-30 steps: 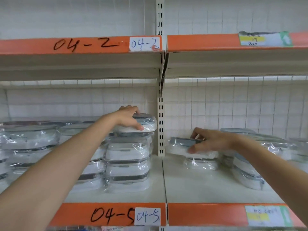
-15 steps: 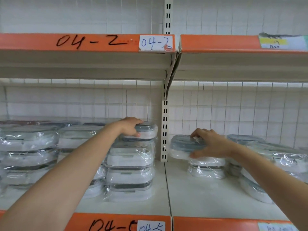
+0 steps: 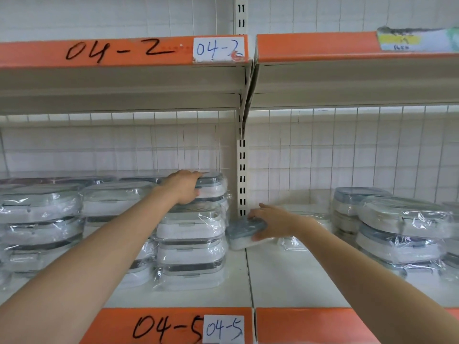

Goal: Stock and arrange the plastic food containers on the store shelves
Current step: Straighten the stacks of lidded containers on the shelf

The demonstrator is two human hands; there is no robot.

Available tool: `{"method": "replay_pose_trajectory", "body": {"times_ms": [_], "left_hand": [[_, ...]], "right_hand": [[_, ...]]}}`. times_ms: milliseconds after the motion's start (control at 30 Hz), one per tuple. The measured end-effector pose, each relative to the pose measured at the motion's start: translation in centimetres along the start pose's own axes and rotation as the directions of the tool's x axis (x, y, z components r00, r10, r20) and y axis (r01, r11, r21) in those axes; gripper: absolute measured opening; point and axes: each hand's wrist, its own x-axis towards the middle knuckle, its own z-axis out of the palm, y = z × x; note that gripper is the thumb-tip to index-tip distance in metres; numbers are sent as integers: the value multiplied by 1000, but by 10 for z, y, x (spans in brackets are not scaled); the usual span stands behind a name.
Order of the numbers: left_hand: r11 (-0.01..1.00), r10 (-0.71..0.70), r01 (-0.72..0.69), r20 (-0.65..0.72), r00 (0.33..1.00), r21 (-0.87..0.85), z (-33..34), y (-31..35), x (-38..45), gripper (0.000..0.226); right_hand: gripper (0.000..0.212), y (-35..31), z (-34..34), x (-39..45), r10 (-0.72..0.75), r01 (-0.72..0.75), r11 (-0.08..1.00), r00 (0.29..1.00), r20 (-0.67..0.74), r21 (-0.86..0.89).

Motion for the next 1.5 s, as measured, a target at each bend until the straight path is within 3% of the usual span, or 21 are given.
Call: {"method": "replay_pose_trajectory", "body": {"times_ms": [133, 300, 367, 467, 567, 667, 867, 967, 1067, 1133, 1200, 1300, 1367, 1433, 1500], "left_hand": [[1000, -8, 8, -4, 1000, -28, -4, 16, -4, 53], [991, 134, -136, -106, 985, -14, -16, 51, -12, 42], [983, 184, -186, -99, 978, -12, -19, 68, -15, 36], [973, 225, -227, -49, 973, -37, -15, 98, -15, 33], [967, 251, -246, 77, 965, -67, 5, 130, -17, 20], [971, 233, -237, 253, 939, -13, 37, 152, -20, 13], [985, 171, -157, 331, 928, -69, 75, 155, -21, 41], [948, 181, -116, 201, 963, -298, 60, 154, -21, 51], [810, 257, -179, 63, 964, -558, 32, 154, -27, 101], [752, 279, -197, 33, 960, -629, 12, 154, -33, 119], [730, 283, -232, -26, 959, -643, -5, 148, -35, 121], [789, 334, -299, -34, 942, -537, -21, 128, -38, 109], [803, 328, -301, -40, 944, -515, -24, 112, -43, 99], [808, 277, -274, -75, 958, -521, -28, 93, -49, 92], [821, 230, -250, -103, 968, -513, -34, 73, -54, 87]], "right_hand": [[69, 8, 4, -2, 33, -9, 969, 995, 93, -248], [82, 39, -22, -24, 206, -207, 978, 973, -103, -4], [84, 59, -31, -40, 292, -294, 956, 953, -74, -8], [89, 76, -27, -59, 333, -326, 938, 942, 48, -118], [89, 79, -29, -64, 325, -313, 921, 945, 15, -231], [83, 80, -31, -65, 312, -304, 931, 950, 8, -205], [84, 79, -26, -71, 235, -264, 942, 960, -154, -207], [77, 71, -38, -79, 229, -241, 970, 942, -247, -21], [66, 55, -60, -91, 208, -143, 957, 945, -252, 252], [54, 44, -71, -100, 157, -57, 917, 961, -226, 394], [46, 35, -78, -108, 129, -7, 832, 975, -180, 555], [44, 25, -80, -109, 90, 69, 523, 987, -136, 849], [31, 19, -80, -102, 85, 105, 338, 986, -142, 935], [28, 12, -77, -92, 125, 116, 283, 980, -156, 952], [30, 8, -70, -83, 178, 79, 345, 973, -147, 935]]}}
